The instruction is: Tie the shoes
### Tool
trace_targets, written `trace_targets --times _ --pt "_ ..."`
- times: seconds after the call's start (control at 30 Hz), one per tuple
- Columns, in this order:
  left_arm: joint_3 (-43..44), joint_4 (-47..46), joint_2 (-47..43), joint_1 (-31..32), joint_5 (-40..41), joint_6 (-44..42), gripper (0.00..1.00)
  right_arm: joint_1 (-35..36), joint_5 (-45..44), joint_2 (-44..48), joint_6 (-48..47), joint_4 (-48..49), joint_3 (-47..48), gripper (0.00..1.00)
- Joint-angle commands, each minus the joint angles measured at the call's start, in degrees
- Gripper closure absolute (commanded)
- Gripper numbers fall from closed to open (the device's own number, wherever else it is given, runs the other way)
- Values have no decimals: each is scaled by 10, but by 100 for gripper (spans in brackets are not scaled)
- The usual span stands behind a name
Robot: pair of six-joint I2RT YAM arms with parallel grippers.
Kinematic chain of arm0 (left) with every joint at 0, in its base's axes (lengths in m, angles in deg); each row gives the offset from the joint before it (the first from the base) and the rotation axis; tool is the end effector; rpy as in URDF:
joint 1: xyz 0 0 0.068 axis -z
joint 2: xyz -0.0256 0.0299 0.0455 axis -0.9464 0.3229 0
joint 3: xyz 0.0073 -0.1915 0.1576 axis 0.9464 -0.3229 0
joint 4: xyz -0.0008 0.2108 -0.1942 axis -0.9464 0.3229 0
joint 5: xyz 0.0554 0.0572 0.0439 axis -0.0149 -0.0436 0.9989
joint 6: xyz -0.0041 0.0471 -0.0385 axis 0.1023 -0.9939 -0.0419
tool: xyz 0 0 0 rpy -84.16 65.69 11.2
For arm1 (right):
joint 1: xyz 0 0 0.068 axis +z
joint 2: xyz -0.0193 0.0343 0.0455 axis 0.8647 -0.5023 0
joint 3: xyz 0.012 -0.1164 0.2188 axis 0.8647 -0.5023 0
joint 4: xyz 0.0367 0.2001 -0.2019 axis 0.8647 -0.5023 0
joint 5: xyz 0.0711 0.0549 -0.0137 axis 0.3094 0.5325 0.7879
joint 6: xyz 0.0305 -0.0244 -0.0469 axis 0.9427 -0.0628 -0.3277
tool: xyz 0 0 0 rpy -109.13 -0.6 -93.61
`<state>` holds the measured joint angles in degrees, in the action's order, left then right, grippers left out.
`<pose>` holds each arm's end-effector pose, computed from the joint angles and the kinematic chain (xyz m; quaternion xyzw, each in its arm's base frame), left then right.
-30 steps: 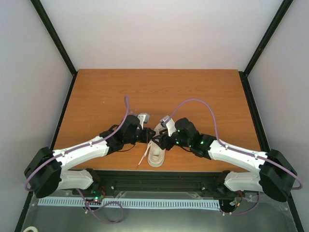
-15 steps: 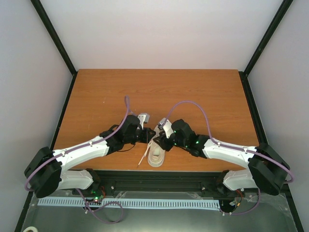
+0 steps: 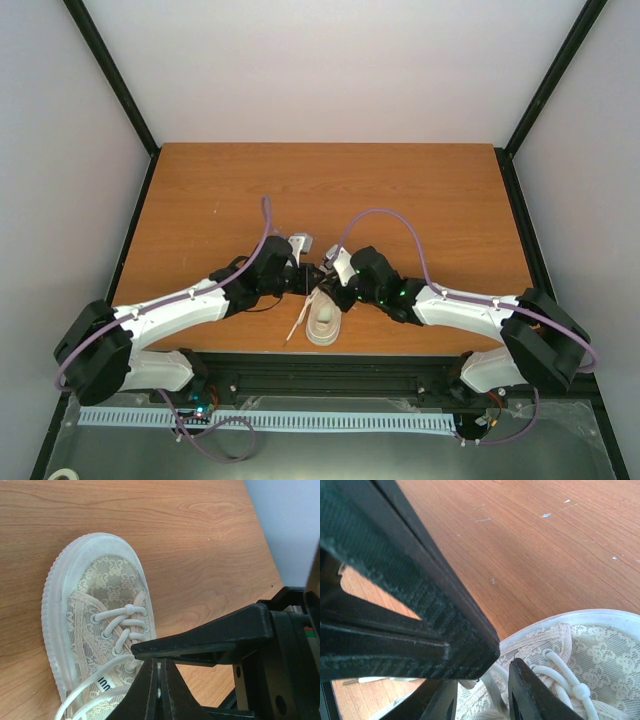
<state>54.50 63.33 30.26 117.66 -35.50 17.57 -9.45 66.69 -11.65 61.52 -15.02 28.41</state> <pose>0.2017 -0.2249 0.1740 0.0876 0.8855 -0.3701 0.2669 0.1916 0.2425 0.1383 -0.3797 0.8051 0.2683 0.3684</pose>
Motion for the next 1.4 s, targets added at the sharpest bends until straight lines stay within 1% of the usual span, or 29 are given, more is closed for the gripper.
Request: trace_targets --times 0.0,0.17,0.23,0.43,0.5,0.53,0.57,0.6,0.67,0.7,0.73,0.77,0.83,0.87,0.97,1.03,1.2,1.37 --pt "27 -3 7 -1 -7 -1 99 -4 -16 2 -1 32 13 71" --pt "27 -5 12 -1 -9 2 99 -4 -14 3 6 41 11 70" --pt "28 -7 13 -1 -10 2 99 -4 -13 3 7 44 10 75" --pt "25 -7 15 -1 -9 0 99 -4 -19 4 9 48 6 97" --pt "23 -4 15 -1 -6 -4 99 -4 -19 5 9 47 5 97" --pt "22 0 14 -1 -4 -7 98 -4 -19 6 9 47 4 97" --pt "23 9 11 -1 2 -11 93 -4 -19 7 8 47 3 97" --pt "23 20 7 -1 13 -16 85 -4 -19 8 8 47 1 97" --pt "20 60 -10 -1 49 -27 61 -4 -21 11 8 46 0 97" --pt "17 78 -21 -1 75 -30 52 -4 -22 10 7 45 0 97" --pt "11 97 -30 -1 92 -35 47 -4 -22 9 8 44 0 97" --pt "1 113 -40 0 103 -37 44 -4 -22 9 8 43 0 97" --pt "-20 135 -55 0 108 -39 42 -4 -19 8 8 43 0 97" --pt "-34 139 -62 0 104 -36 43 -4 -18 8 8 43 1 97" --pt "-76 118 -76 1 70 -24 48 -4 -15 5 8 41 4 97" --pt "-95 103 -79 3 52 -17 50 -4 -14 3 8 40 5 97" --pt "-103 96 -57 11 45 -15 51 -4 -14 4 8 40 4 97" --pt "-96 81 -28 19 40 -17 55 -4 -12 3 8 39 4 97"
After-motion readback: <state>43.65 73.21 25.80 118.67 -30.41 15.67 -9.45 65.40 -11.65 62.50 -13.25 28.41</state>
